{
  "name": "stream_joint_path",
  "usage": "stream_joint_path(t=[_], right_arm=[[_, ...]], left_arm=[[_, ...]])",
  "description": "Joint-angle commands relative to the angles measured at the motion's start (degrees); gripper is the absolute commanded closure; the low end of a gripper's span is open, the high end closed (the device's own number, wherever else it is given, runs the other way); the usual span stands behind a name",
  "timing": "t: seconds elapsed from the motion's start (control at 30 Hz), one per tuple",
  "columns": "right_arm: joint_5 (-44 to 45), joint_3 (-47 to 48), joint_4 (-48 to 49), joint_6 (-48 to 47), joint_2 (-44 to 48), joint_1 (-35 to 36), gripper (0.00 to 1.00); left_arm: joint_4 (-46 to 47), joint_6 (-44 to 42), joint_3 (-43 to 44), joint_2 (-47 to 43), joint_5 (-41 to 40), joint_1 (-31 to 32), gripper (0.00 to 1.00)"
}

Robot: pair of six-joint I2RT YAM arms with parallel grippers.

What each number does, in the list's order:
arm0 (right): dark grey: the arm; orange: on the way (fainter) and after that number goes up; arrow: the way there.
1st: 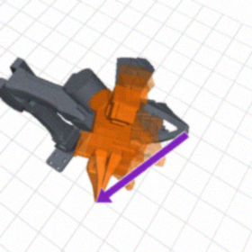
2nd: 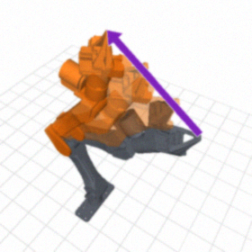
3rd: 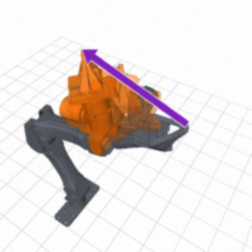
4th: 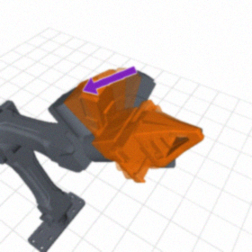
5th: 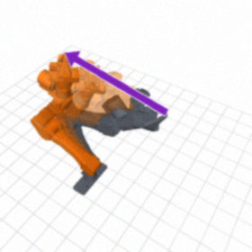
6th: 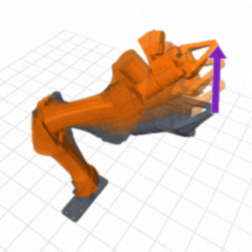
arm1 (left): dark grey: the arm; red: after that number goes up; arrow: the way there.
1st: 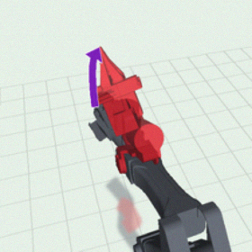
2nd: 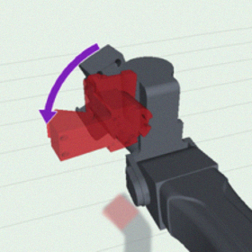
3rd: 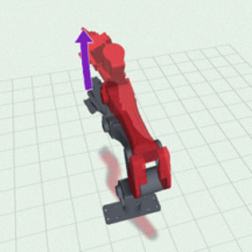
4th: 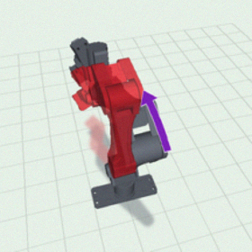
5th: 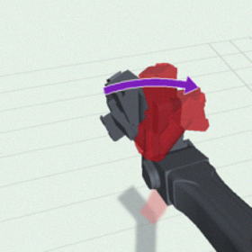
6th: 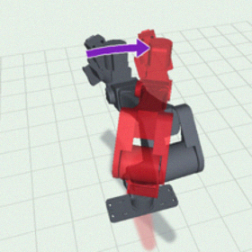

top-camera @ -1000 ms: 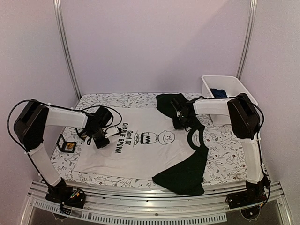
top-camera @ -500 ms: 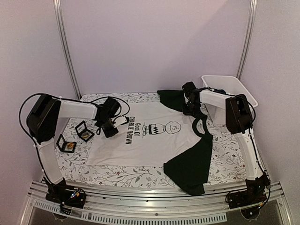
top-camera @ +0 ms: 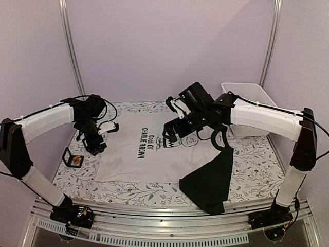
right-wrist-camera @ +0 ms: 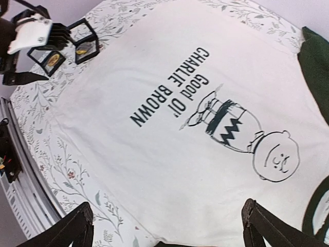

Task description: Pin the brooch onto the clothing

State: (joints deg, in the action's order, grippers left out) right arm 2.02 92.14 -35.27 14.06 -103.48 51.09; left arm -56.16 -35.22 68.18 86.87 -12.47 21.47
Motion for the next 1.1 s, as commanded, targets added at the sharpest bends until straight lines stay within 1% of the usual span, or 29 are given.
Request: stream_joint_path(t=[0.0, 0.07, 0.17, 0.3, 0.37, 0.43, 0.5, 0.67, 0.8, 1.07], right_arm=[[-3.95, -9.41, 5.11, 6.19, 0.74, -0.2, 0.01], [-3.55, -10.37, 5.53, 8.12, 0.32, 0.07, 0.01], [-2.99, -10.24, 5.16, 8.72, -0.73, 0.46, 0.01], [-3.18, -9.57, 5.18, 7.96, -2.34, 0.98, 0.01], [-3.79, -8.91, 5.2, 7.57, -2.81, 1.29, 0.01], [-4.15, -8.49, 5.32, 7.26, -3.2, 1.66, 0.01], [-4.61, -8.38, 5.65, 7.08, -3.58, 1.91, 0.01], [-5.67, -7.96, 6.29, 6.97, -5.06, 2.95, 0.01], [-5.18, -7.2, 5.05, 6.68, -6.43, 3.31, 0.01], [-5.54, -6.68, 4.33, 6.02, -7.08, 3.3, 0.01]], left_arm=[[-1.56, -7.01, -3.08, 2.78, 0.16, -5.57, 0.08], [0.25, -10.66, -0.99, 5.2, 2.95, -8.82, 0.07], [3.39, -17.14, 0.46, 8.8, 2.72, -10.56, 0.09], [8.66, -33.39, -2.58, 11.72, -0.15, -10.94, 0.17], [10.07, -44.55, -3.78, 12.15, -1.35, -11.56, 0.21], [9.33, -54.09, -3.19, 12.13, -0.22, -12.4, 0.22], [7.83, -60.54, -0.94, 12.88, 1.11, -12.99, 0.22], [0.56, -73.12, 6.15, 17.15, 1.15, -14.61, 0.23], [1.01, -78.39, 6.36, 19.1, -0.67, -14.71, 0.24], [5.43, -78.06, 7.32, 23.63, -1.74, -14.45, 0.25]])
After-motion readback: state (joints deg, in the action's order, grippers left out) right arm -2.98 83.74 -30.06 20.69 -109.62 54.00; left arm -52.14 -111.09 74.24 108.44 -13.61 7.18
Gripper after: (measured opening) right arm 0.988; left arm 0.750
